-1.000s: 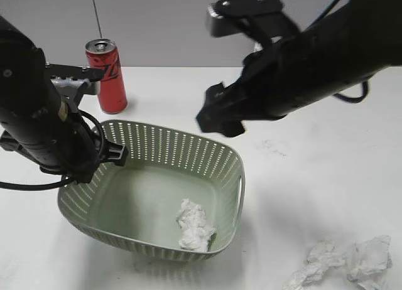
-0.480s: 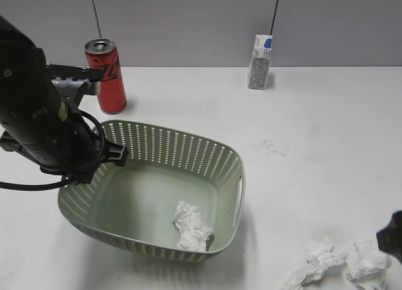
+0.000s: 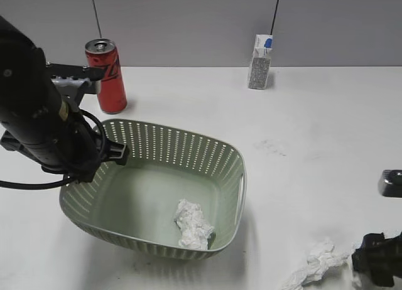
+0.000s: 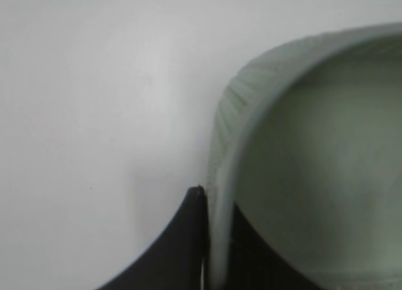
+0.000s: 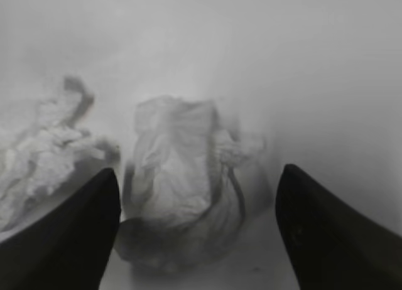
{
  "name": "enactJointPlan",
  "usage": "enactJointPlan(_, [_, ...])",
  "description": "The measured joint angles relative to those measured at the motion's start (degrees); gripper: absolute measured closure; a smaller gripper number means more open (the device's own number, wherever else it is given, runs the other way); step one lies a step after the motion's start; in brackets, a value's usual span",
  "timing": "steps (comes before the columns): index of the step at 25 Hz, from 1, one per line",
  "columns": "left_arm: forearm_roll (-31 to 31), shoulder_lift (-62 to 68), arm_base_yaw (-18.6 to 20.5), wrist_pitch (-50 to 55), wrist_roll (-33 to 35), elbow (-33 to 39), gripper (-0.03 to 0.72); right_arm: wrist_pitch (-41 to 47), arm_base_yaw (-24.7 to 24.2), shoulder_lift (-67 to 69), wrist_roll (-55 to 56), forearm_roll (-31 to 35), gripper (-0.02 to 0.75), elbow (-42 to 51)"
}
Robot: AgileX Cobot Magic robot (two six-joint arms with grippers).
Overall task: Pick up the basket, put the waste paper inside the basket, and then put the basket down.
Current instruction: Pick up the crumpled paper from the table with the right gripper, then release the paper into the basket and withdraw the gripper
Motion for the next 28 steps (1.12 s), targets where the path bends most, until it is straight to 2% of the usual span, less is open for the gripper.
enactJointPlan(3, [0.0,0.0,0.0,0.0,0.0,0.0,0.689,-0.85,-0.05,5.92,-0.06,-0.6,0.223,-1.41])
enactJointPlan(4, [0.0,0.0,0.0,0.0,0.0,0.0,0.689,-1.67,-0.1,6.84,-0.01,-0.74,0.287,-2.13])
enactJointPlan(8, [-0.02,0.0,0.0,-0.25,0.0,0.0,0.689,-1.69,-0.06,7.36,-0.02,-0.72,0.648,-4.01])
enactJointPlan(10, [-0.02,0.0,0.0,-0.31,0.0,0.0,0.689,-0.2,-0.06,5.1,-0.37,-0.46,0.715,-5.61])
enactJointPlan(13, [-0.07,0.0,0.0,-0.62,0.0,0.0,0.689,2.73,0.14,-0.59,-4.14,1.43,0.737,-10.93])
enactJointPlan(16, [-0.4,0.0,0.0,-1.1,0.0,0.0,0.689,5.68,2.16,-4.59,-15.09,7.43,0.741,-19.26])
enactJointPlan(19, [-1.22,0.0,0.0,-1.52,0.0,0.0,0.689,6.83,7.02,-3.65,-25.57,15.77,0.741,-29.58])
enactJointPlan(21, [-1.48,0.0,0.0,-1.73,0.0,0.0,0.689,6.88,10.7,-0.5,-29.54,19.11,0.741,-35.17])
enactJointPlan(26, [-1.59,0.0,0.0,-2.13,0.0,0.0,0.689,7.45,20.65,13.4,-31.92,21.64,0.738,-44.46])
enactJointPlan(28, [-1.59,0.0,0.0,-2.91,0.0,0.0,0.689,9.03,23.95,18.22,-31.96,21.69,0.701,-46.91])
